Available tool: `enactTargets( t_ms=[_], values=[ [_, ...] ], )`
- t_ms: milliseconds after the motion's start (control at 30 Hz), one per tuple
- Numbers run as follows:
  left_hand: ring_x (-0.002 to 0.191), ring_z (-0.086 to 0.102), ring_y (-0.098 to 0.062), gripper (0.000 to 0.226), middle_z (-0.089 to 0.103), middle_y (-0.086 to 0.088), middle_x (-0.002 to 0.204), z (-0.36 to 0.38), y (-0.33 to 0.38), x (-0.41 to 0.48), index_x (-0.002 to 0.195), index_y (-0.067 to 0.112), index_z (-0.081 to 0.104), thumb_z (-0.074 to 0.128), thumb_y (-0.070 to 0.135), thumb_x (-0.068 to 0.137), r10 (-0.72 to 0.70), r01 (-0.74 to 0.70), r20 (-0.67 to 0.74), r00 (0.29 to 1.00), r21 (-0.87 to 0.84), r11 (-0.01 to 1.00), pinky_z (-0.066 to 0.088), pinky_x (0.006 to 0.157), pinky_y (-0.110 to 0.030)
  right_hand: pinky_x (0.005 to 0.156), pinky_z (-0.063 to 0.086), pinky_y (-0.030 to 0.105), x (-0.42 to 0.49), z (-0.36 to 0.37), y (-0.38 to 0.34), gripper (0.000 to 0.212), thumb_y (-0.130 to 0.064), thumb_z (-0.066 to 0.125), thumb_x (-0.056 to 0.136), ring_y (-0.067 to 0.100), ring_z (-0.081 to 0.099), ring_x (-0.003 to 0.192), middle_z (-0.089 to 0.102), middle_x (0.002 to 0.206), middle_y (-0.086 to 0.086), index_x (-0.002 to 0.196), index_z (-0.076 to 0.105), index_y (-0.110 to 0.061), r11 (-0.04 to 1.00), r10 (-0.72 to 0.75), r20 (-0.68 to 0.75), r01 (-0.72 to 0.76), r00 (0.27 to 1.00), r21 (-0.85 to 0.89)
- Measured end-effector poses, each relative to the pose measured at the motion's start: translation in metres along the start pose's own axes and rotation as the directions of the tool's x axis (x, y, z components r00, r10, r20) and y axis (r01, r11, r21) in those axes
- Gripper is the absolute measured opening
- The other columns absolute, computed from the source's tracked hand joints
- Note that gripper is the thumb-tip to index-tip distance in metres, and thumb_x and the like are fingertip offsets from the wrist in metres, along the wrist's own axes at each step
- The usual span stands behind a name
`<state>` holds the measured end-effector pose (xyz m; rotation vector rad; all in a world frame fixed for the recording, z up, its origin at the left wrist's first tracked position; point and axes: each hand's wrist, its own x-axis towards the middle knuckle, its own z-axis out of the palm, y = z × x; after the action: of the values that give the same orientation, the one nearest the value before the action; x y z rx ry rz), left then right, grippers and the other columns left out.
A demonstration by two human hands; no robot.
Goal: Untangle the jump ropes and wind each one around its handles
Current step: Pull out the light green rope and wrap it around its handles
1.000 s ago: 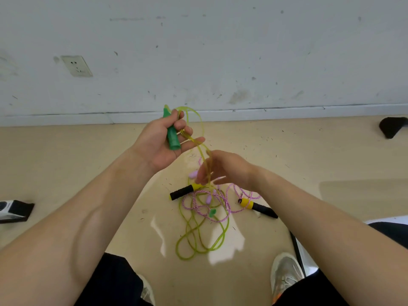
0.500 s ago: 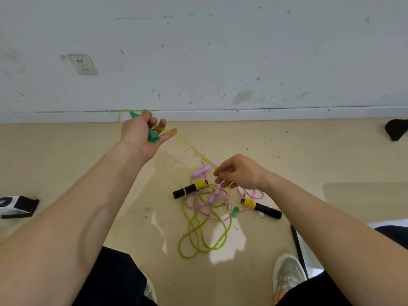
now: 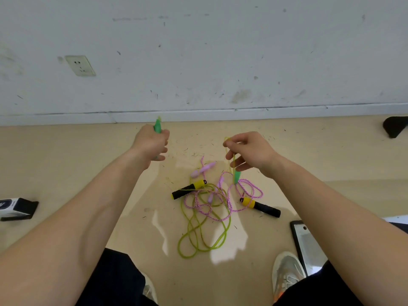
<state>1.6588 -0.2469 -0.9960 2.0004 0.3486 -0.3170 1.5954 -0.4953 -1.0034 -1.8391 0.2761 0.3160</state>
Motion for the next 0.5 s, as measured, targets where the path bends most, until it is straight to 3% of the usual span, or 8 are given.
enactTargets(
  t_ms=[133,233,300,400,500],
  values=[
    [0.102,0.072,-0.024,0.018,0.075,-0.003,0.109,0.011,-0.001,-0.013,0.108,0.013,0.065,0.054,0.026,0.102,0.02,-0.028,0.297,0.955,0.022,0.999,0.055,0.09,-0.044,0.05,0.054,0.026,-0.004,-0.001,-0.015,0.021,-0.019,0.057,0.101,0.018,0.067,0.058,0.069,0.078,0.004,0.112,0.066,-0.003,0.956,0.047,0.061,-0.063,0.997,0.285],
    [0.113,0.068,-0.024,0.022,0.075,0.002,0.114,0.031,0.0,-0.029,0.112,0.015,0.066,0.05,0.029,0.105,0.066,-0.06,0.533,0.843,-0.029,0.998,0.049,0.098,-0.041,0.05,0.055,0.024,-0.006,-0.001,-0.024,0.017,-0.015,0.056,0.101,0.015,0.069,0.059,0.069,0.078,0.006,0.11,0.063,-0.002,0.875,0.075,0.078,-0.103,0.994,0.473],
    [0.118,0.065,-0.028,0.026,0.073,-0.003,0.12,0.042,0.0,-0.039,0.118,0.011,0.063,0.048,0.026,0.105,0.095,-0.039,0.646,0.758,-0.1,0.994,0.046,0.1,-0.041,0.05,0.055,0.022,-0.005,-0.002,-0.028,0.013,-0.013,0.056,0.101,0.014,0.069,0.058,0.069,0.078,0.007,0.105,0.062,-0.003,0.812,0.076,0.054,-0.093,0.996,0.576],
    [0.109,0.067,-0.035,0.031,0.072,-0.017,0.116,0.049,-0.002,-0.05,0.12,0.007,0.06,0.047,0.028,0.1,0.071,0.072,0.77,0.634,-0.15,0.986,0.048,0.096,-0.042,0.05,0.055,0.022,-0.001,-0.008,-0.028,0.011,-0.013,0.056,0.101,0.014,0.07,0.059,0.067,0.079,0.008,0.104,0.06,-0.003,0.748,0.09,-0.042,-0.04,0.995,0.662],
    [0.091,0.068,-0.034,0.027,0.069,-0.014,0.095,0.047,-0.005,-0.053,0.116,0.006,0.062,0.049,0.025,0.102,0.033,0.132,0.804,0.594,-0.138,0.982,0.048,0.095,-0.049,0.051,0.057,0.024,0.005,-0.018,-0.02,0.011,-0.011,0.054,0.102,0.017,0.072,0.061,0.065,0.081,0.009,0.108,0.057,-0.003,0.718,0.134,-0.154,0.011,0.979,0.696]
  ],
)
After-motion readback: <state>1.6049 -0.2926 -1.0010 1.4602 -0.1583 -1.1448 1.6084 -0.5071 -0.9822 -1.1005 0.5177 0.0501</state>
